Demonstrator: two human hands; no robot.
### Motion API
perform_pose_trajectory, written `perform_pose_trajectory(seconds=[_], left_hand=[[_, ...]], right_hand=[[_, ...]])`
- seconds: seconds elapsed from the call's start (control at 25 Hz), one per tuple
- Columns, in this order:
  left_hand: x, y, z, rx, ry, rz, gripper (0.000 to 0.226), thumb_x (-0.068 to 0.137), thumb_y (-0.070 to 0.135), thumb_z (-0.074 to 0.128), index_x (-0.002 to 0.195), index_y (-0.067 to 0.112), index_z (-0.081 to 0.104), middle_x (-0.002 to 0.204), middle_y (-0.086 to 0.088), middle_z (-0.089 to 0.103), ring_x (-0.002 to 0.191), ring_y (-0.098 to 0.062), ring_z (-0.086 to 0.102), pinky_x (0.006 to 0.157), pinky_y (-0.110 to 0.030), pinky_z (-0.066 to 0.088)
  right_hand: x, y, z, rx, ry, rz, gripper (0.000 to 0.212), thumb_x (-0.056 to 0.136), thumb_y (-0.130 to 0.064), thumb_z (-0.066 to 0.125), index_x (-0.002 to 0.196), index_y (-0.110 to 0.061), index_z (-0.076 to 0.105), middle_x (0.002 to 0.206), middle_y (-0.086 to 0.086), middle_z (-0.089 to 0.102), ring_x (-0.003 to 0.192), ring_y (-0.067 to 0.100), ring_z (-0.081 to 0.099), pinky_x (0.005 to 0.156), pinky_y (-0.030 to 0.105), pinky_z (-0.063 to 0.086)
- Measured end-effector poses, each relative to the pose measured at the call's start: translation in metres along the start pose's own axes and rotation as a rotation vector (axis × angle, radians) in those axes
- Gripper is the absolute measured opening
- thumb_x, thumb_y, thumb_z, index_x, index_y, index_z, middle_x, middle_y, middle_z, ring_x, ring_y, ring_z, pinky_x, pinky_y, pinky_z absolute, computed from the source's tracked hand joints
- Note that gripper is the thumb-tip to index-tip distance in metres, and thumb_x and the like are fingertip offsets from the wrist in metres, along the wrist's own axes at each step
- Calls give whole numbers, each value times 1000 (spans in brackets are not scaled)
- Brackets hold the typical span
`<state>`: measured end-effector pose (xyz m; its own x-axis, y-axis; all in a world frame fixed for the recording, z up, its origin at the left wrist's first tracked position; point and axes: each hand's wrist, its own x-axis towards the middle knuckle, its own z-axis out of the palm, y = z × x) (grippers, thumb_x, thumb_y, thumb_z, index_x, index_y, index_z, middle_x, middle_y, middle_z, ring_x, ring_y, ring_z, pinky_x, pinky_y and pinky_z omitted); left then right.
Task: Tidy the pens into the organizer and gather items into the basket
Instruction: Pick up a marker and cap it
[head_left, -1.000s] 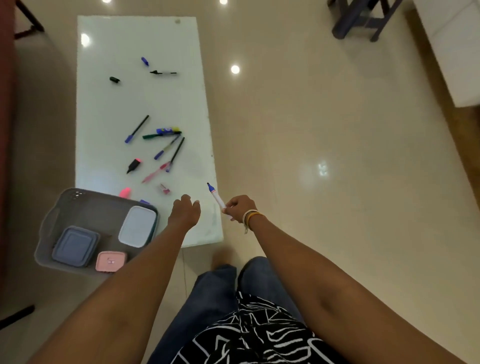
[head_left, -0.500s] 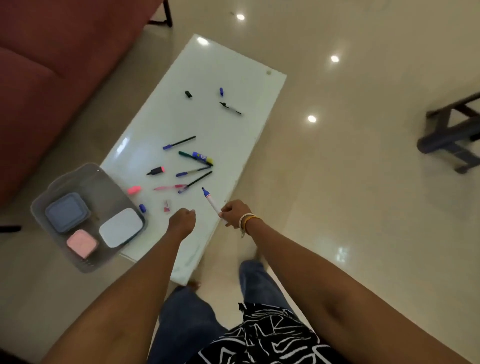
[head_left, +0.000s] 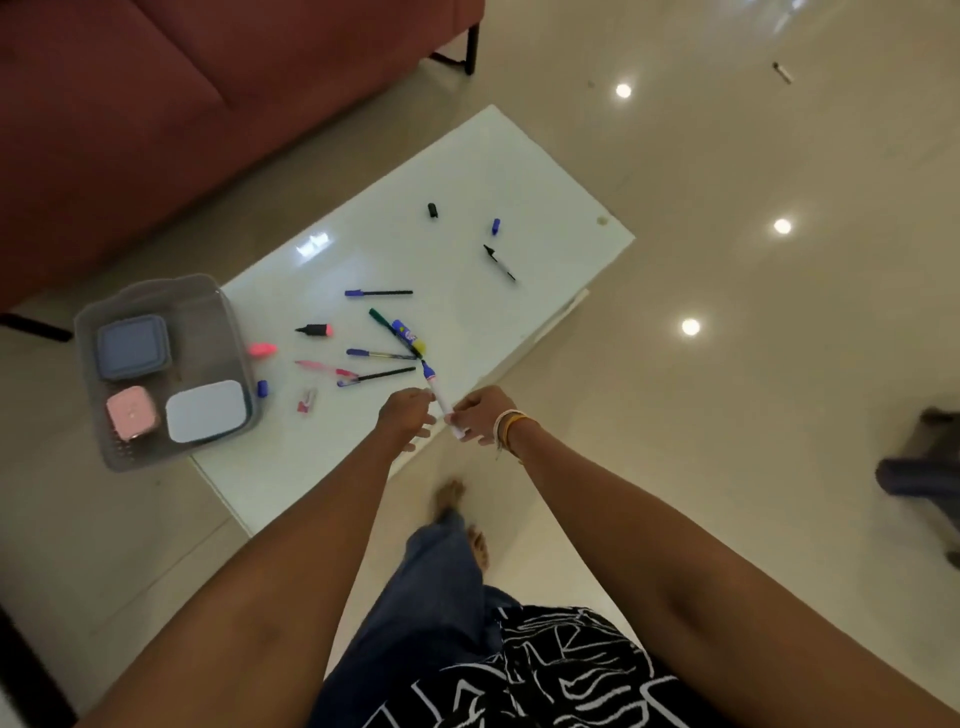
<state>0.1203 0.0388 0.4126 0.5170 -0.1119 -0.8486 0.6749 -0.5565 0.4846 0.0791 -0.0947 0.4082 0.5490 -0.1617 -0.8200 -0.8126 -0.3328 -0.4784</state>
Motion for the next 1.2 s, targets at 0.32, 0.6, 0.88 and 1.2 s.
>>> perform_pose_trajectory(seconds=[0.32,0.6,0.88,1.2], left_hand=[[52,40,-9,-278,96,-31,21,95,29,52,100,12,63,106,-10,68,90,-23,64,82,-38,48],[53,54,-11,-422,248,-57,23,95,25,55,105,6,63,103,-13,68,88,-24,66,78,-36,48],[28,45,35,-685,486,-57,21,94,26,57,100,7,63,100,-13,69,87,-27,68,77,-36,50],[8,20,67,-824,625,-59,19,93,25,57,83,10,59,92,-11,69,76,-24,68,68,-32,50]], right_hand=[[63,-54,-32,-124,-172,-23,13,84,-18,69,97,-18,69,89,6,69,75,19,67,59,25,49],[82,-97,-59,-365,-355,-25,28,91,-13,57,115,-3,65,95,7,65,71,18,62,84,37,53],[86,-89,-97,-376,-418,-89,36,91,-30,58,117,-6,62,102,8,69,84,22,65,75,32,49],[84,-65,-105,-254,-495,-51,31,91,-33,57,114,-12,60,98,10,70,74,19,66,71,31,48]])
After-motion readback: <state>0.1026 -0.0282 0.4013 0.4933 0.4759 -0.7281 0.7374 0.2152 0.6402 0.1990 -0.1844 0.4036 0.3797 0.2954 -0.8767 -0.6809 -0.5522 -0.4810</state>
